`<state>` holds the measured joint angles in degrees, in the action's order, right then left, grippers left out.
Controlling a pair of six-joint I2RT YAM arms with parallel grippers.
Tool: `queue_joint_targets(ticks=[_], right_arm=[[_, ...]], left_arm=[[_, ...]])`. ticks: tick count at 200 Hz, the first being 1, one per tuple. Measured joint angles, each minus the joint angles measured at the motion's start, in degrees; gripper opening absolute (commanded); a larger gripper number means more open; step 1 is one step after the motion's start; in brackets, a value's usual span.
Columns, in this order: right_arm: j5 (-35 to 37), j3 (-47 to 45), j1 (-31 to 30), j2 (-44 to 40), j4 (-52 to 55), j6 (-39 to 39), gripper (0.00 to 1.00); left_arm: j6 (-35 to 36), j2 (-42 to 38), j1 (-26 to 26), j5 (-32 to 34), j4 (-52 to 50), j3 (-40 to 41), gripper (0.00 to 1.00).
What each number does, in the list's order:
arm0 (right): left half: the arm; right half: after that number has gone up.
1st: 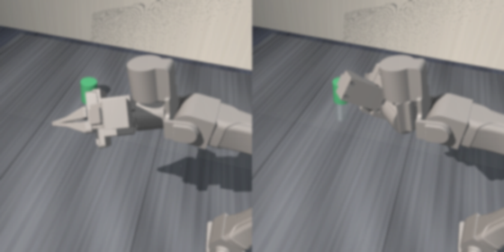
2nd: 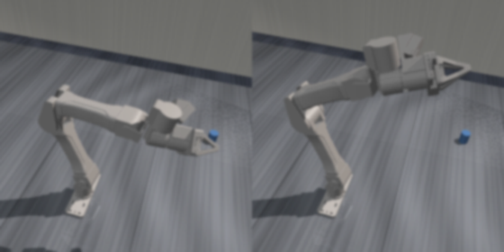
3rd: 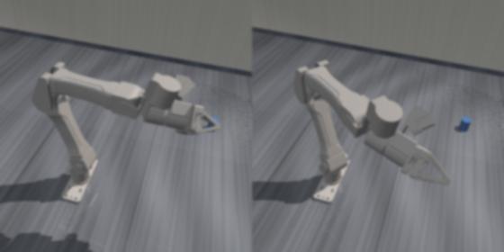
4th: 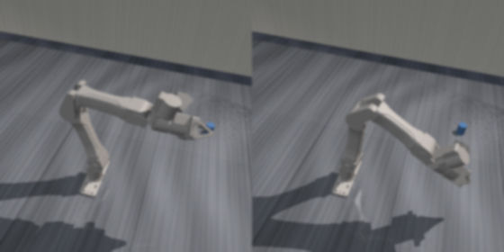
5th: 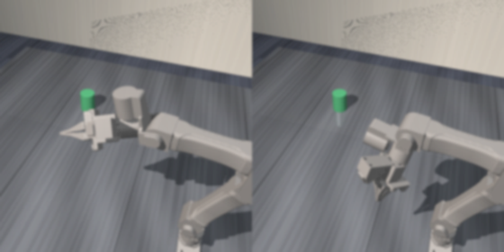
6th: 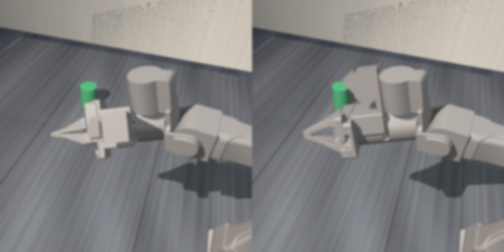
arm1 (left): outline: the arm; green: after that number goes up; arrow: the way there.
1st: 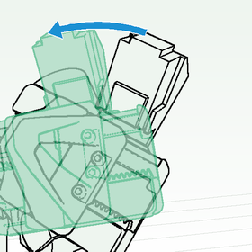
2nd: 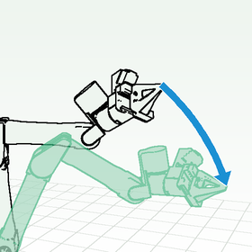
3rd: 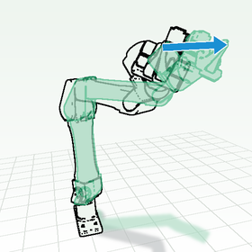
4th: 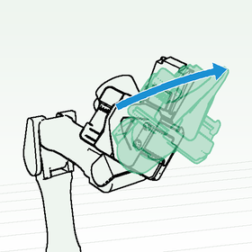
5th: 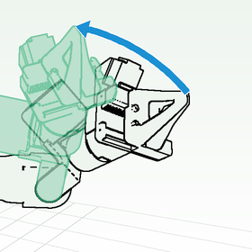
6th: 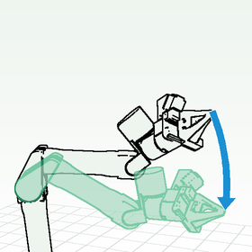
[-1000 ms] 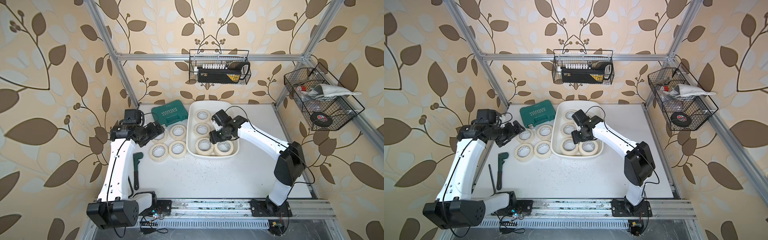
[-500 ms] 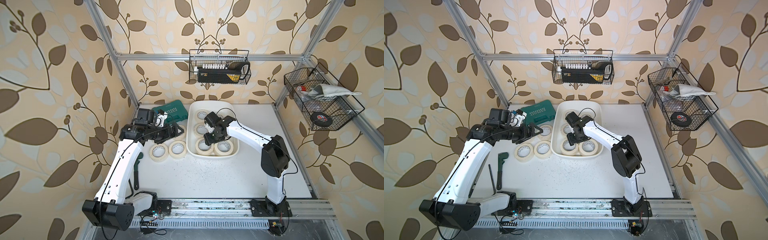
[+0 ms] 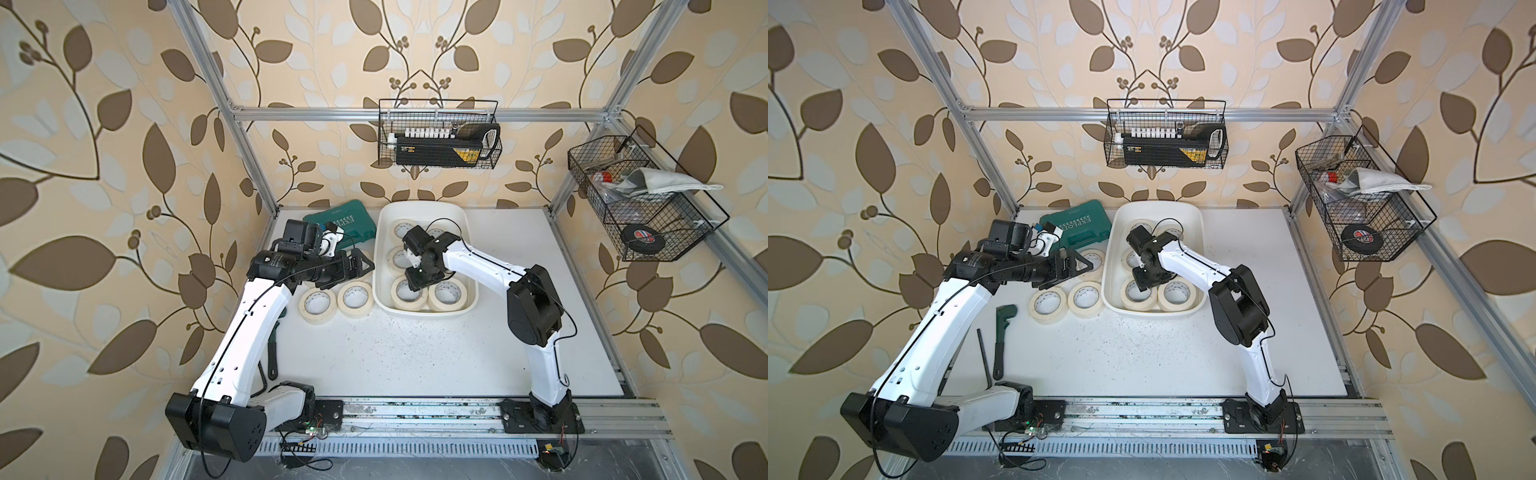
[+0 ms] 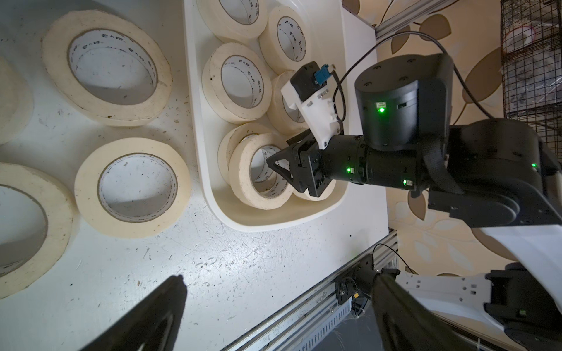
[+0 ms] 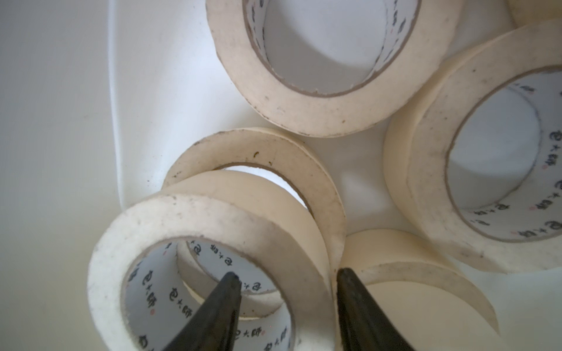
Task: Take out the art tape in the storage box
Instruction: Pick up the art tape from the storage box.
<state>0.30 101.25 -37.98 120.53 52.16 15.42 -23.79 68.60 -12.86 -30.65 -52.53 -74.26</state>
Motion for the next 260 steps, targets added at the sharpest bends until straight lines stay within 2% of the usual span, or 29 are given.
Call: queue_joint_targets(ticks=[51,83,123,158,260], right_arm=[[0.74,0.02,0.55,-0.02,0.66,-0.09,0.14],[0.79,-0.02,0.61,-0.81,1.18,-0.09,0.06],[2.05,-0.15,0.87,-5.46,2.71,0.00,0.03],[4.68,-0.48,1.03,-12.26,3.85,0.70,0.02],[7.63,-8.98,1.05,-25.68,3.98,5.22,0.03]], left_arm=[[1.11,0.11,-1.09,-0.76,0.83,0.48,0.99],[1.36,0.42,-2.27,-0.85,1.22,0.48,0.99],[1.49,0.66,-4.44,0.81,1.20,0.48,0.99],[1.49,1.64,-7.67,4.81,0.94,0.11,0.99],[1.16,8.63,-23.74,22.88,0.20,-8.37,0.96]])
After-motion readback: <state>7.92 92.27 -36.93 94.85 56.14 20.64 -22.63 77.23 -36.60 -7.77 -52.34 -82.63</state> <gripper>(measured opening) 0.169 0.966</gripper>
